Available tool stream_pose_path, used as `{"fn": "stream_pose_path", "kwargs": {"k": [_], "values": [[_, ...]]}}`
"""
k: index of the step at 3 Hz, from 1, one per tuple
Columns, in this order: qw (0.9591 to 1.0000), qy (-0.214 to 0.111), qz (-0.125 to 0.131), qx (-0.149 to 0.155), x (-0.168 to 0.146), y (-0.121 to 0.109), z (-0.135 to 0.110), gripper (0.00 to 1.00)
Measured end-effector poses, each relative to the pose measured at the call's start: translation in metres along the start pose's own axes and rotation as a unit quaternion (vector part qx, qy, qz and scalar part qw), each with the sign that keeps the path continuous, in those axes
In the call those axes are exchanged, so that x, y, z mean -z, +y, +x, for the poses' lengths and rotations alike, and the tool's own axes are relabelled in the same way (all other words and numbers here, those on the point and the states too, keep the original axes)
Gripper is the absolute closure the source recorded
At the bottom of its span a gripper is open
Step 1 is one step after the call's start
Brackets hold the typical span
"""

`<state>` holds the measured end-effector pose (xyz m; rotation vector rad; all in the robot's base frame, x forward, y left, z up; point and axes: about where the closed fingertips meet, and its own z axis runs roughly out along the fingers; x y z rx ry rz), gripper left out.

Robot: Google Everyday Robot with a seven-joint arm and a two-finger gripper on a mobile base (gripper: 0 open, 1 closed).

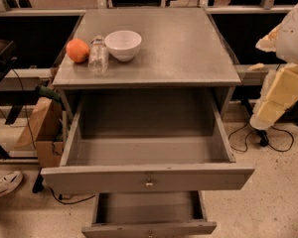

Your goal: Place water bottle into top drawer

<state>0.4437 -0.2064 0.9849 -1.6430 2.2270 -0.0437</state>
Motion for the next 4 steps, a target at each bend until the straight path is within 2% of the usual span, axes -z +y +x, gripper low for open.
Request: {"fn": "stream_pose_path", "kwargs": {"k": [1,2,3,4], "values": [[0.9980,-0.045,0.002,-0.044,0.004,-0.010,-0.036,0.00],[0.9936,-0.078,0.010,-0.082,0.007,-0.016,-0.095,0.00],[0.9890,-0.102,0.032,-0.103,0.001,-0.015,-0.197,0.00],[0.9892,-0.103,0.034,-0.099,0.003,-0.014,-0.197,0.00]]}}
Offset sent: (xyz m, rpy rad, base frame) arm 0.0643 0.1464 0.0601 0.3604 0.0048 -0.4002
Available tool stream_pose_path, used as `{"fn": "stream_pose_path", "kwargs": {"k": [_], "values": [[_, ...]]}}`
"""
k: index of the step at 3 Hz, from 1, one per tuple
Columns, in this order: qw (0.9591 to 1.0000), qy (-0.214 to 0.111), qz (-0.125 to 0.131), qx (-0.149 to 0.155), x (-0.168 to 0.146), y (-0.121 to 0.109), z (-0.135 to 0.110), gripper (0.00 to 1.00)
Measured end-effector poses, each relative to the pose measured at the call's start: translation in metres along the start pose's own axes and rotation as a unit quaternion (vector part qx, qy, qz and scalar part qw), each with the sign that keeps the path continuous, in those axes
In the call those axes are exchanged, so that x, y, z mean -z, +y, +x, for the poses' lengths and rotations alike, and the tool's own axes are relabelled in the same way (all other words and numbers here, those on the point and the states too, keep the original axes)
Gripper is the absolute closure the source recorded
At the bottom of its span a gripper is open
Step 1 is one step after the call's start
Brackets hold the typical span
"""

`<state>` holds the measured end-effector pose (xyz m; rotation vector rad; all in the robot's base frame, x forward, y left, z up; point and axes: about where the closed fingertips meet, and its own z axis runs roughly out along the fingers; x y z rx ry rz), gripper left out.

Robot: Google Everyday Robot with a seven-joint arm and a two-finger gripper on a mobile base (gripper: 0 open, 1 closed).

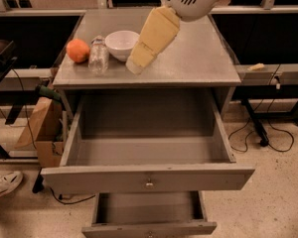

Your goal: Place water bottle into top drawer

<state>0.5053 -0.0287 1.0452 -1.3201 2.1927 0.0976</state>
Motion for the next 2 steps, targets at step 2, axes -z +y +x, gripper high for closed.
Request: {"fn": "stream_pose_path", "kwargs": {"k": [2], "values": [[0.9955,0.037,0.023,-0.084,-0.049,-0.021,-0.035,0.00]]}}
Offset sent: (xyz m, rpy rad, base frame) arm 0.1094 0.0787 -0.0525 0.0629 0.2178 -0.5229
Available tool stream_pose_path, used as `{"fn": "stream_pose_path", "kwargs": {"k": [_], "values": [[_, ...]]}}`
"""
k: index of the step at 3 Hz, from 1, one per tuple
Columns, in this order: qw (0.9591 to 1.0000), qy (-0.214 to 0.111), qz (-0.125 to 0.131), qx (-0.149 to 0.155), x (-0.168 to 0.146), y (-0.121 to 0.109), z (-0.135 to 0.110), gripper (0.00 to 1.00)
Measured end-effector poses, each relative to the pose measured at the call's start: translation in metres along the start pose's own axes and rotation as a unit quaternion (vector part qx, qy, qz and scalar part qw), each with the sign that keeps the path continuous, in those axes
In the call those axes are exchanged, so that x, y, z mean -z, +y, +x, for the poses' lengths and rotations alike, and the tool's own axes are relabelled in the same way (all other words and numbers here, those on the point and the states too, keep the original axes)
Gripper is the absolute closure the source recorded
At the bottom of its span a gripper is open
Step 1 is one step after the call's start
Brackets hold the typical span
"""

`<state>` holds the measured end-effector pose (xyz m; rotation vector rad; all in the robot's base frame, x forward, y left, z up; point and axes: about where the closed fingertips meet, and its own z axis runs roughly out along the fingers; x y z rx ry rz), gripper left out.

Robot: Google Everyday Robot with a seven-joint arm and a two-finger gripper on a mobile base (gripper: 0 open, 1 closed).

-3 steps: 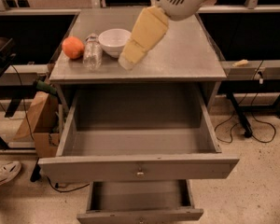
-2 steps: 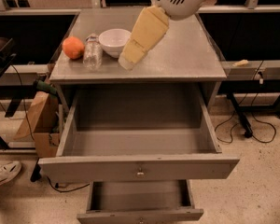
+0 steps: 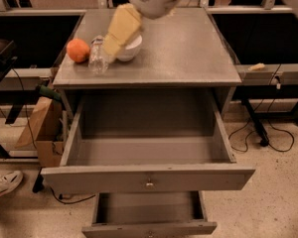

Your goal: Place water bottle into top drawer

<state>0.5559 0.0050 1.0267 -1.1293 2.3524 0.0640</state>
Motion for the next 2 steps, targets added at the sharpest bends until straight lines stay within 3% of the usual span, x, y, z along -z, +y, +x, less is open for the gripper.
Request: {"fn": "stream_pose_path", "kwargs": {"k": [1,2], "values": [[0.9980,0.031,0.018,-0.052,-0.054,-0.004,-0.036,0.00],[0.9903,0.055,0.022,-0.126,-0.098,-0.005,-0.060,0.00]]}}
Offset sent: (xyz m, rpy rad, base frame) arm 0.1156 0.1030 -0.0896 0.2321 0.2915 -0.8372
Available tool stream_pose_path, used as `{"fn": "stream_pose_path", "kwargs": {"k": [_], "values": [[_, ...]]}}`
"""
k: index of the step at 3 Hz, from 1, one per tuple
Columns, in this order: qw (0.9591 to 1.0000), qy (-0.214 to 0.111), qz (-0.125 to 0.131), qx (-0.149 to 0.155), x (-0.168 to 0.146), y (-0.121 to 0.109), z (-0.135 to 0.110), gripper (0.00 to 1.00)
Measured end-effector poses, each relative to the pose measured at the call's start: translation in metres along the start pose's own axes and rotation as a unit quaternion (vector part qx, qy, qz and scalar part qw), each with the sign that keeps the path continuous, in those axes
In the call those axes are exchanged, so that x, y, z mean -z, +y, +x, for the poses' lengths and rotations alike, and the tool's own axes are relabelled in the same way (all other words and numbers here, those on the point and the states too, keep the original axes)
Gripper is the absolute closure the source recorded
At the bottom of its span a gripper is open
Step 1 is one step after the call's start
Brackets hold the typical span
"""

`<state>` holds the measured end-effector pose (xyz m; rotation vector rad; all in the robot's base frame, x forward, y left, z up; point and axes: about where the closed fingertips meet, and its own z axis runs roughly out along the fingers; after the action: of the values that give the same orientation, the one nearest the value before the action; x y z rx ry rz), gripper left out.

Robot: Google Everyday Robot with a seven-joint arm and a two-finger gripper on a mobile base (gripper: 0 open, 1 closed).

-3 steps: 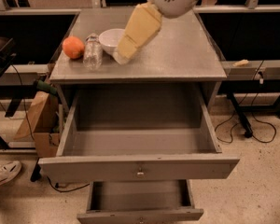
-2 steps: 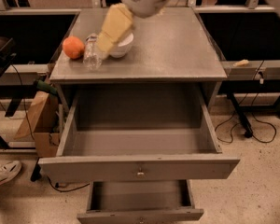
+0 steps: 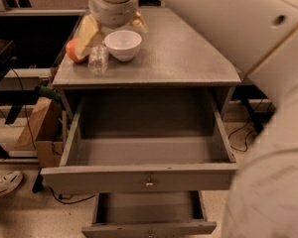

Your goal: Place water bottle into top drawer

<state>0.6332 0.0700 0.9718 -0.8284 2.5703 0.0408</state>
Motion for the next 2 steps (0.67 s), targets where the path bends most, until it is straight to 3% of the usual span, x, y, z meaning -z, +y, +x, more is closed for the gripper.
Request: {"fn": "stream_pose_path", "kwargs": {"k": [1,2], "values": [[0.9989,0.001,-0.002,-0.047,-0.0051,0.0031,-0.0037,0.00],[0.9987,0.001,-0.002,-0.050,-0.0054,0.0029,-0.0037,0.00]]}}
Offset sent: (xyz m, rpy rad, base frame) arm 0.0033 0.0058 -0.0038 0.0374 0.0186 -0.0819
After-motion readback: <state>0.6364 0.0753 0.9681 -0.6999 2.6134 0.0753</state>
